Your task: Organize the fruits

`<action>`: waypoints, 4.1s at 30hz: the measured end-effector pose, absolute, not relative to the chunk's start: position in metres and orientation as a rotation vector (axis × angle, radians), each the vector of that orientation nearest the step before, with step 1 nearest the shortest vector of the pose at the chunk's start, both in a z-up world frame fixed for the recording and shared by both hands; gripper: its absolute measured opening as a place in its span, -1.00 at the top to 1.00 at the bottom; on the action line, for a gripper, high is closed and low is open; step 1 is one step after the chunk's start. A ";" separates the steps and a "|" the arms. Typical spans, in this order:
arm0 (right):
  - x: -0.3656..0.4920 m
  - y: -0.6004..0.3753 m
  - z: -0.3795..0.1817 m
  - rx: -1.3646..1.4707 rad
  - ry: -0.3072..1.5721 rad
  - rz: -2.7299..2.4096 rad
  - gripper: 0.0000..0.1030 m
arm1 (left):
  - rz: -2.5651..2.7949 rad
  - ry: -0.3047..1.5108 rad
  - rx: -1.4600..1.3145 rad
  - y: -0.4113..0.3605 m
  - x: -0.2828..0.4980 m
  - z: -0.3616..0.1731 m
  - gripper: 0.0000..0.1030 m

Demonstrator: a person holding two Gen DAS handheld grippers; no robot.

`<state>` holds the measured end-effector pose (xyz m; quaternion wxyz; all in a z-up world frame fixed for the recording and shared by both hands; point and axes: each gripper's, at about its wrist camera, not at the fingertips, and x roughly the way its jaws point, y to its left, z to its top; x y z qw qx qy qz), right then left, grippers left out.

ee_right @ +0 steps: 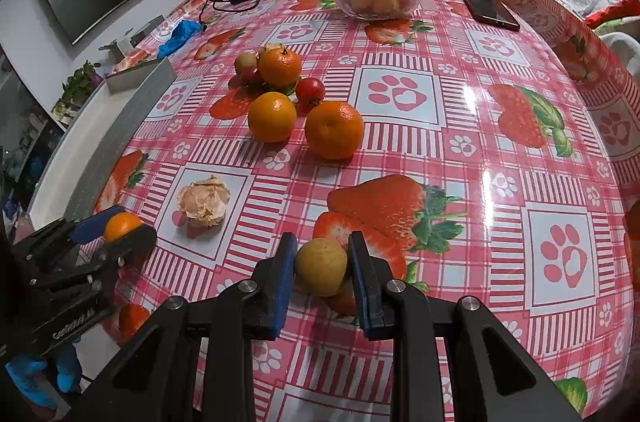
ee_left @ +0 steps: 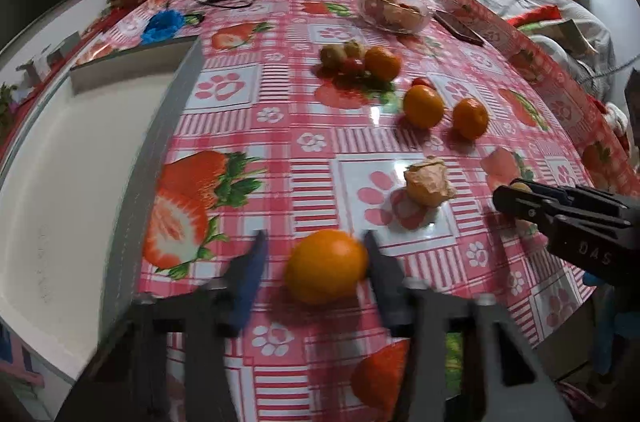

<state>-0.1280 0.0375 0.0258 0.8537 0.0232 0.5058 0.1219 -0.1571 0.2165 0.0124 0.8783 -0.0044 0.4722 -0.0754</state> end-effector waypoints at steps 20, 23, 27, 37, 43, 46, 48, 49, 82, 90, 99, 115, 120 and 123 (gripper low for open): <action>-0.122 0.066 0.064 0.031 1.037 0.345 0.46 | -0.158 0.921 -0.080 0.254 -0.158 0.078 0.22; -0.118 0.079 0.073 0.018 1.027 0.368 0.46 | -0.131 0.906 -0.098 0.273 -0.158 0.087 0.22; -0.112 0.100 0.084 -0.009 1.017 0.407 0.46 | -0.084 0.884 -0.116 0.303 -0.157 0.097 0.22; -0.091 0.179 0.099 -0.069 1.016 0.533 0.46 | 0.042 0.872 -0.146 0.373 -0.156 0.099 0.22; -0.078 0.235 0.097 -0.118 1.035 0.617 0.46 | 0.105 0.897 -0.152 0.402 -0.151 0.085 0.22; -0.072 0.259 0.092 -0.132 1.051 0.649 0.46 | 0.131 0.912 -0.150 0.414 -0.148 0.074 0.22; -0.069 0.275 0.086 -0.142 1.068 0.669 0.46 | 0.143 0.930 -0.159 0.422 -0.146 0.066 0.22; -0.068 0.280 0.083 -0.145 1.077 0.676 0.46 | 0.148 0.939 -0.165 0.426 -0.145 0.061 0.22; -0.073 0.286 0.073 -0.218 1.078 0.645 -0.90 | 0.092 0.974 -0.123 0.405 -0.144 0.051 -0.57; -0.071 0.197 0.083 -0.107 1.048 0.485 -0.99 | 0.013 0.946 -0.059 0.358 -0.143 0.069 -0.58; -0.088 0.057 0.055 0.010 1.107 0.158 -0.99 | -0.118 0.976 0.027 0.276 -0.141 0.063 -0.58; -0.159 -0.018 0.016 0.009 1.025 -0.057 -1.00 | -0.079 1.038 0.047 0.199 -0.142 0.005 -0.73; -0.169 -0.019 0.012 0.012 0.972 -0.060 -1.00 | -0.021 1.047 -0.007 0.210 -0.143 0.000 -1.00; -0.168 -0.017 0.011 0.015 0.954 -0.066 -1.00 | -0.016 1.017 0.006 0.209 -0.147 0.001 -1.00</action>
